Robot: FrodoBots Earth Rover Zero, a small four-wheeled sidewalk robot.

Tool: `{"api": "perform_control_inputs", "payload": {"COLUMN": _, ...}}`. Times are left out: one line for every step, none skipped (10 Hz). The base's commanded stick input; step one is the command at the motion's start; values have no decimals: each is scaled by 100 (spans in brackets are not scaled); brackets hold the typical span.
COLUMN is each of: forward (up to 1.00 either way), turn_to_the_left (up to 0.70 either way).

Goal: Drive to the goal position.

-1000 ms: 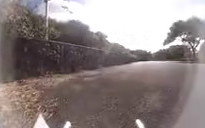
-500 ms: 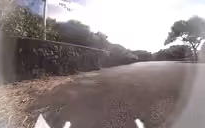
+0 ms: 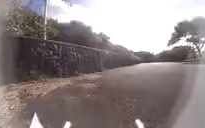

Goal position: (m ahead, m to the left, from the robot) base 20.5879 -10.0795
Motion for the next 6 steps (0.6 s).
{"api": "perform_control_inputs", "payload": {"forward": 70, "turn_to_the_left": 0}}
{"api": "perform_control_inputs", "payload": {"forward": 70, "turn_to_the_left": 0}}
{"api": "perform_control_inputs", "payload": {"forward": 70, "turn_to_the_left": 0}}
{"api": "perform_control_inputs", "payload": {"forward": 70, "turn_to_the_left": 0}}
{"api": "perform_control_inputs", "payload": {"forward": 70, "turn_to_the_left": 0}}
{"api": "perform_control_inputs", "payload": {"forward": 70, "turn_to_the_left": 0}}
